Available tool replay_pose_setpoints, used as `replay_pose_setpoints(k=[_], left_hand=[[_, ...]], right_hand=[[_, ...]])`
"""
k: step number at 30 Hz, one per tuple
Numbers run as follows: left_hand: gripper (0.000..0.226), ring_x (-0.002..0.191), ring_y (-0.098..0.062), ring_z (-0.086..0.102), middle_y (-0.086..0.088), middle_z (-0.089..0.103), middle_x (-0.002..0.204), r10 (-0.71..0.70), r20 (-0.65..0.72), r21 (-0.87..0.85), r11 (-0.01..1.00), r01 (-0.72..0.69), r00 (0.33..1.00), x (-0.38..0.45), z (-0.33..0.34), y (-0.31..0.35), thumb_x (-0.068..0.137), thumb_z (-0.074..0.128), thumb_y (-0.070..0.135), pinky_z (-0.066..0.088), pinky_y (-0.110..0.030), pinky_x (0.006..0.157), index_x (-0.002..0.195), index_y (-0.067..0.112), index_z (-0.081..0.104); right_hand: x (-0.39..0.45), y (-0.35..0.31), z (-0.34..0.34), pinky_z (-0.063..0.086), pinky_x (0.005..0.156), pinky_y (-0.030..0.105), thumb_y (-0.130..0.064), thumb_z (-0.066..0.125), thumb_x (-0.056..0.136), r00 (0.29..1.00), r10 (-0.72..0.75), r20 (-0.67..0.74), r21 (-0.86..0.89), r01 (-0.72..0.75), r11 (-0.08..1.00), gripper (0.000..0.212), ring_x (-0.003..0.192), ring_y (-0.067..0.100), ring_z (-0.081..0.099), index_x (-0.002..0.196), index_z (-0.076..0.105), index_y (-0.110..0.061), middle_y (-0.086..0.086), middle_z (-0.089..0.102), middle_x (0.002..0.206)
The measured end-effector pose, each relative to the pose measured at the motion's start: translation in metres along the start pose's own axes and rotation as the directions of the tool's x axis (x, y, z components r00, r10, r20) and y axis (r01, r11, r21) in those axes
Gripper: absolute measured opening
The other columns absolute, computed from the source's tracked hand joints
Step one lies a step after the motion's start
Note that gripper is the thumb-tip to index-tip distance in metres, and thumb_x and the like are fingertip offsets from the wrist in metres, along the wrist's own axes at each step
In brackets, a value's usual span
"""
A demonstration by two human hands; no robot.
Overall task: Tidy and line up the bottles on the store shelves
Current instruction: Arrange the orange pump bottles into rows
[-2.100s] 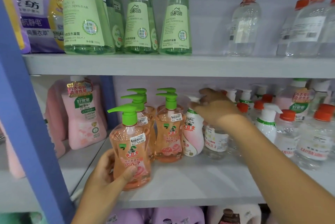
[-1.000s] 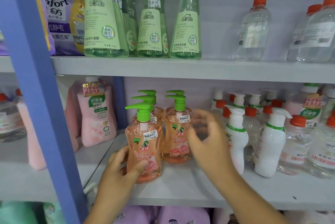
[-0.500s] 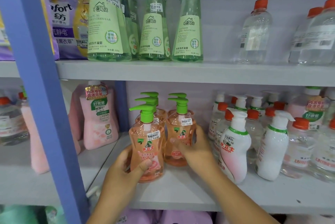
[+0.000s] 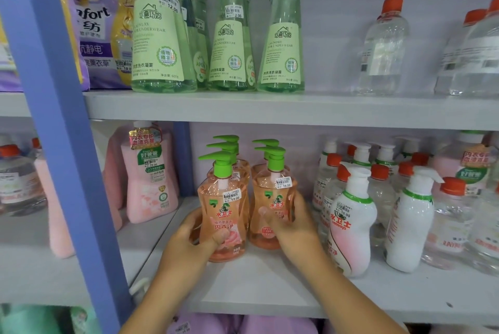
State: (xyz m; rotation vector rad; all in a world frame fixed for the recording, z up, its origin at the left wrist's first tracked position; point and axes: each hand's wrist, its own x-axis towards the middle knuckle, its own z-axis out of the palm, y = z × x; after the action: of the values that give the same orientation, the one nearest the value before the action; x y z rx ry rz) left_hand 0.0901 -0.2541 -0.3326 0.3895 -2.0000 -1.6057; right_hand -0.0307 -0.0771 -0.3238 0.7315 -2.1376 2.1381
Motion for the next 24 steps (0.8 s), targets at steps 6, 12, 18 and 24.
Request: replay_pose_setpoints(k=[6,12,18,24], left_hand=[[0.042,0.092,0.005,0.07,0.029,0.074,0.099,0.004,-0.007,0.019,1.0,-0.004,1.0,0.006,0.002,0.002,0.083,0.081,0.013,0.053,-0.014,0.077,0.112,0.038,0.064],[0.045,0.093,0.002,0.071,0.022,0.076,0.101,0.006,-0.007,-0.023,1.0,-0.006,1.0,0.012,0.005,0.004,0.083,0.082,0.015,0.054,-0.013,0.072,0.12,0.035,0.066],[0.044,0.093,0.002,0.072,0.024,0.076,0.099,0.015,-0.005,-0.038,0.999,-0.015,1.0,0.016,0.008,0.003,0.084,0.08,0.018,0.054,-0.013,0.073,0.119,0.041,0.066],[0.039,0.089,-0.005,0.075,0.017,0.077,0.103,0.022,0.048,-0.01,1.0,-0.022,0.999,0.021,0.007,0.005,0.089,0.076,0.018,0.056,-0.016,0.072,0.116,0.043,0.068]], right_hand=[[0.001,0.009,0.001,0.059,0.094,0.037,-0.051,0.084,0.071,1.0,-0.004,-0.001,0.028,0.005,1.0,0.069,0.113,0.009,0.069,0.132,0.056,-0.035,-0.008,0.069,0.125],[0.002,0.012,0.004,0.057,0.098,0.045,-0.073,0.081,0.064,1.0,-0.022,-0.02,0.004,0.022,1.0,0.079,0.117,0.011,0.066,0.132,0.054,-0.045,-0.01,0.066,0.13],[0.006,0.019,0.005,0.055,0.1,0.047,-0.077,0.079,0.064,0.999,-0.038,-0.038,-0.044,0.036,0.998,0.079,0.121,0.013,0.064,0.133,0.052,-0.047,-0.009,0.063,0.133],[0.007,0.023,0.005,0.056,0.099,0.045,-0.073,0.077,0.068,0.996,-0.069,-0.05,-0.067,0.066,0.996,0.074,0.118,0.011,0.065,0.132,0.054,-0.045,-0.009,0.064,0.131]])
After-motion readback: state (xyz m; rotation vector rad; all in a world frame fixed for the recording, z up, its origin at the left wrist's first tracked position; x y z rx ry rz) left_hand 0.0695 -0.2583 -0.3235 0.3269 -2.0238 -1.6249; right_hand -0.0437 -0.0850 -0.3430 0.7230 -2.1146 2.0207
